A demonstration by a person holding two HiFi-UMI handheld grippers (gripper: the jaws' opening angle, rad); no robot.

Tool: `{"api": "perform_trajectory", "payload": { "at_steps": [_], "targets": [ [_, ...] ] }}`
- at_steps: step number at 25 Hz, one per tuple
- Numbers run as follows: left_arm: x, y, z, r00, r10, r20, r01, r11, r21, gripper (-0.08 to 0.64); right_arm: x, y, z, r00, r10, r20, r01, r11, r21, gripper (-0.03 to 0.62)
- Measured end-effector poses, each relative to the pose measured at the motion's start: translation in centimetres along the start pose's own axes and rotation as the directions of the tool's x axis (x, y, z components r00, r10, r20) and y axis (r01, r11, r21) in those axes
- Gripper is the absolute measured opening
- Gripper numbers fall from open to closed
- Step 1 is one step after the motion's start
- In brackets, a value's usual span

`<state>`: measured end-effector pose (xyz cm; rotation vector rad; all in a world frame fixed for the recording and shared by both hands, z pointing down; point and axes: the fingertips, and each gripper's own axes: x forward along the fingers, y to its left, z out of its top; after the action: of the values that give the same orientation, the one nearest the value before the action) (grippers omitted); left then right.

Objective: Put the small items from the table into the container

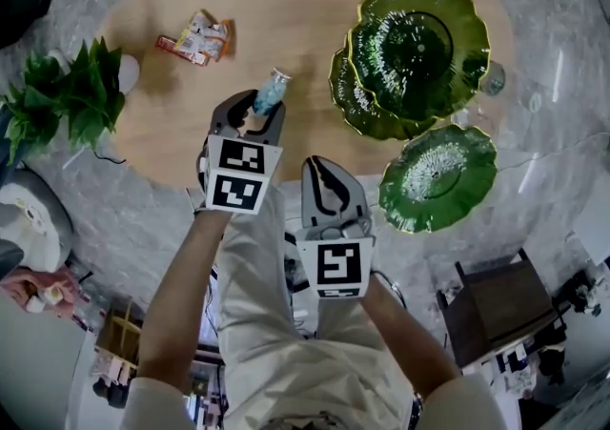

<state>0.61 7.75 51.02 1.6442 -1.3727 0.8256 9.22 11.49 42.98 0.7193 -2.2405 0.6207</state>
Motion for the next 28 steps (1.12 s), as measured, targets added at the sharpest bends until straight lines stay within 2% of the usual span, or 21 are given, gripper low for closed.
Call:
{"api": "perform_trajectory", "payload": {
  "at_steps": [10, 23, 28],
  "targets": [
    [-2.2, -0.3, 1.2, 0.999, -0.009, 0.035, 0.007, 0.999, 0.040, 0.181, -0.8, 0.5, -0.1, 1.000, 0.004, 0.012, -0.004, 1.000, -0.012, 0.008],
    [-4.6, -2.6, 3.4, 0.998, -0.031, 0.050, 0.024, 0.992, 0.126, 0.181, -2.5, 0.2, 0.4, 0.998, -0.020, 0.054, 0.017, 0.999, 0.040, 0.008],
    [-5.1, -3.4, 3.8, 0.998, -0.043, 0.048, 0.035, 0.988, 0.149, 0.181, -3.5, 0.1, 0.7, 0.998, -0.027, 0.059, 0.025, 0.999, 0.032, 0.008]
  ]
}}
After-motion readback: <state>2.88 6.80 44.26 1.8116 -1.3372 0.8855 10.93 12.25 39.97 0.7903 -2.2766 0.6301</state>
